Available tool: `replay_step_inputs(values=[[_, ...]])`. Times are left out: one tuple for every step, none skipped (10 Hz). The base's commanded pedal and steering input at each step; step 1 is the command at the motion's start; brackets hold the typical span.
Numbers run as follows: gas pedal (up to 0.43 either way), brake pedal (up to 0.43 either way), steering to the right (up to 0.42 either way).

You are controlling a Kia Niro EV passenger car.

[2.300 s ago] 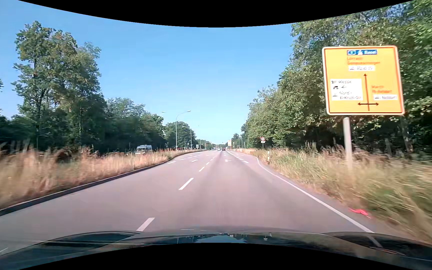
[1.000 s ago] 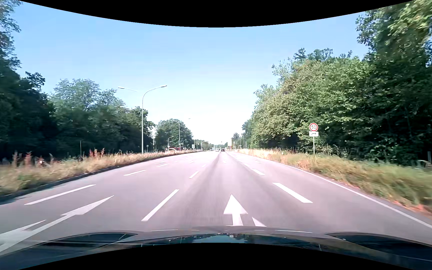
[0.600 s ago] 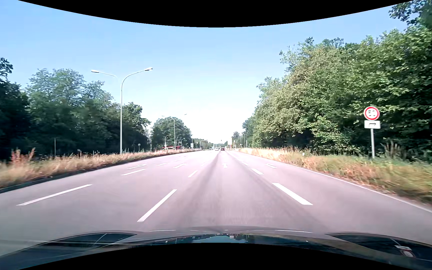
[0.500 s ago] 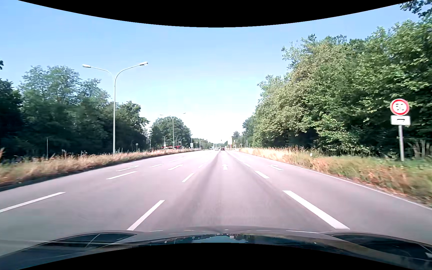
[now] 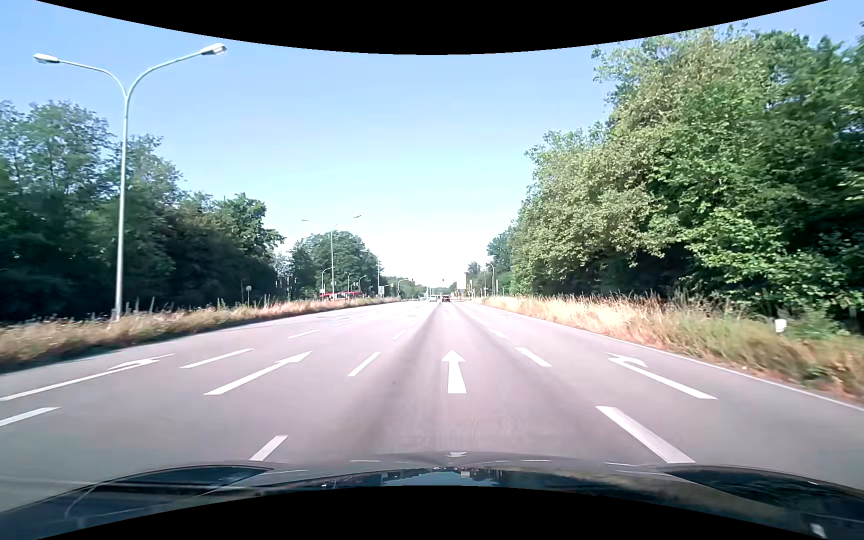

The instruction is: Follow the waypoints while adhering to traffic rules and regulations

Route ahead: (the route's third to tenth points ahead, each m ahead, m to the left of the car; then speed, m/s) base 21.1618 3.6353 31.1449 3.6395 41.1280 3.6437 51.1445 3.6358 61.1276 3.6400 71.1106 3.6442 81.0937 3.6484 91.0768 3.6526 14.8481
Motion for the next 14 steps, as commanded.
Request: replay_step_inputs(values=[[0.0,0.201,-0.003],[0.0,0.207,-0.003],[0.0,0.207,-0.003],[0.0,0.207,-0.002],[0.0,0.207,-0.003],[0.0,0.201,-0.003],[0.0,0.201,-0.002],[0.0,0.195,-0.002],[0.0,0.195,-0.002],[0.0,0.183,-0.002],[0.0,0.171,-0.002],[0.0,0.159,-0.002],[0.0,0.159,-0.002],[0.0,0.159,-0.002]])
